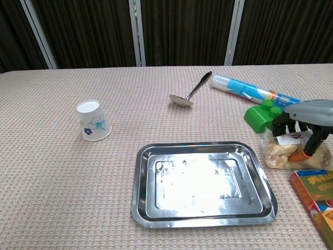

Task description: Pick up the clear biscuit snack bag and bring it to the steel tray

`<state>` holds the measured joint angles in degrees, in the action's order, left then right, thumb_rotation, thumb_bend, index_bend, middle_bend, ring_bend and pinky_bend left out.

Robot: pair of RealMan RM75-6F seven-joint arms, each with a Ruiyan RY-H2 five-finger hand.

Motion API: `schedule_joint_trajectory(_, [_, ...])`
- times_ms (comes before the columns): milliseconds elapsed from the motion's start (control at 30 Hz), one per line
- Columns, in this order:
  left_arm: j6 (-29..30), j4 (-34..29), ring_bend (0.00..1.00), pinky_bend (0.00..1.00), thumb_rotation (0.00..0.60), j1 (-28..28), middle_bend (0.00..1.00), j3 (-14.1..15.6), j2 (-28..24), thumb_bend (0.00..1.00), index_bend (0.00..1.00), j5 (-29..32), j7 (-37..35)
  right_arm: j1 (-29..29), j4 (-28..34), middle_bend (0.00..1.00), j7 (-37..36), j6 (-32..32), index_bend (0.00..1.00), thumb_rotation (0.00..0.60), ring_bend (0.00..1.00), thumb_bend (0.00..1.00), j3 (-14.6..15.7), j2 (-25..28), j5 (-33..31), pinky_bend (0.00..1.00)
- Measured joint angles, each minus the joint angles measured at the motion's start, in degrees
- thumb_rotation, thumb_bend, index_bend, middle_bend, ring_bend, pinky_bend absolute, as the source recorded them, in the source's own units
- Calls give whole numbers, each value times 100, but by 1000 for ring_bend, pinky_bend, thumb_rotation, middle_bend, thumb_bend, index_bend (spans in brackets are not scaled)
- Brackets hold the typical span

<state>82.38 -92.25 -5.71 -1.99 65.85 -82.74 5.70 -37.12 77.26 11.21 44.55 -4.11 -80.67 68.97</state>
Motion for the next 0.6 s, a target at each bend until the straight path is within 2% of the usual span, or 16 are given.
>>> schedule_joint_trajectory(133, [14, 19, 0, 0, 600, 5, 0, -6, 4, 48, 14, -3, -29, 60, 182, 489, -136, 263, 578, 600, 460, 252, -46, 89, 161, 525])
schedule_joint_trajectory(267, [45, 18, 0, 0, 600, 3, 0, -13, 6, 48, 14, -40, -48, 127, 636, 489, -362, 588, 578, 600, 461, 252, -101, 358, 489, 525])
schedule_joint_trajectory(433, [48, -6, 0, 0, 600, -2, 0, -20, -5, 48, 14, -46, -43, 159, 1343, 489, -757, 969, 577, 600, 457, 250, -166, 721, 1122, 526])
schedule_joint_trajectory(600, [46, -18, 0, 0, 600, 4, 0, -20, 0, 49, 14, -28, -30, 25, 1852, 489, -1190, 1064, 573, 600, 447, 251, -155, 842, 1770, 525])
